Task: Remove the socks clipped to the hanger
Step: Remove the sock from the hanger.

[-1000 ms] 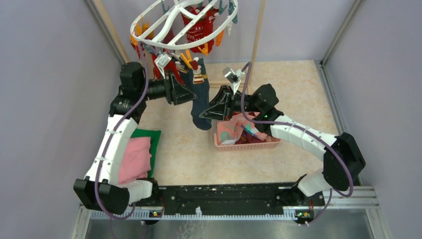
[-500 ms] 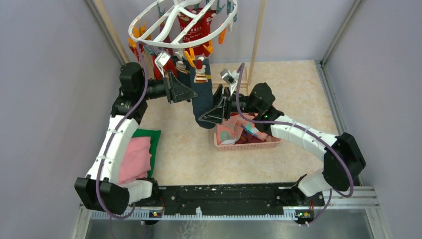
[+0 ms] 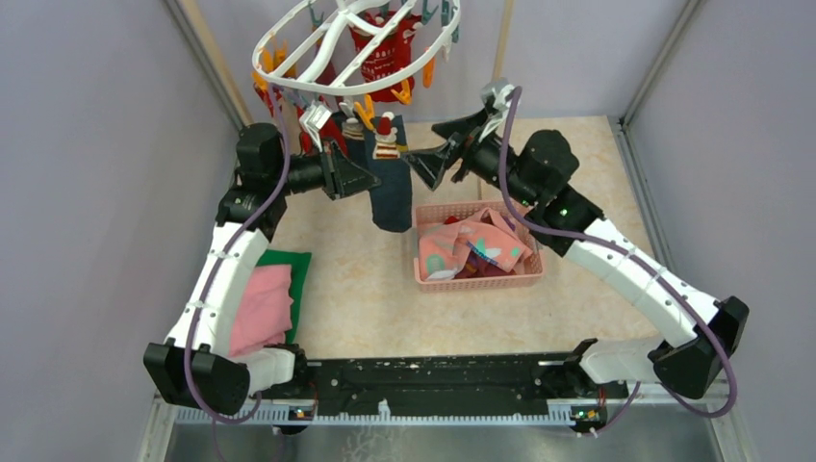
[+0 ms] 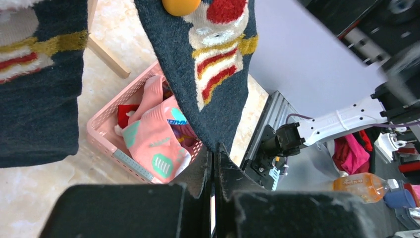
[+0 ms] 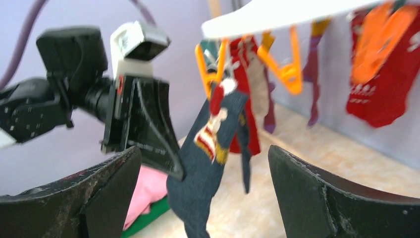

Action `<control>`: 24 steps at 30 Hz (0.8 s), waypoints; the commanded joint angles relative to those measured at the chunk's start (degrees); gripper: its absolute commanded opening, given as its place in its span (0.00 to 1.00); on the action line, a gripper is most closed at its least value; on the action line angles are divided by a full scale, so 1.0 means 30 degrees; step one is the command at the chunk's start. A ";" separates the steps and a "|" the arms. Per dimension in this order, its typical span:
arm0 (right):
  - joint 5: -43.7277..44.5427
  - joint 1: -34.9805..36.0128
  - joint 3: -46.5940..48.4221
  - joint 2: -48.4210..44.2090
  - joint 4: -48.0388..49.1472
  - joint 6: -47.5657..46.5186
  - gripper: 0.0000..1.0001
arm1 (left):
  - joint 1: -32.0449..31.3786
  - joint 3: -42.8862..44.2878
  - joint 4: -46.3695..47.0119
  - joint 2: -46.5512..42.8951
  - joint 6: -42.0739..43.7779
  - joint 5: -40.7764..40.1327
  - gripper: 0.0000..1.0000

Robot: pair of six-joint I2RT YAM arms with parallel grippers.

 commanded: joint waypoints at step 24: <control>0.1997 0.1565 0.9207 0.7760 0.0747 -0.2347 0.80 | -0.1001 0.1206 -0.0489 0.0197 0.0980 -0.1573 0.00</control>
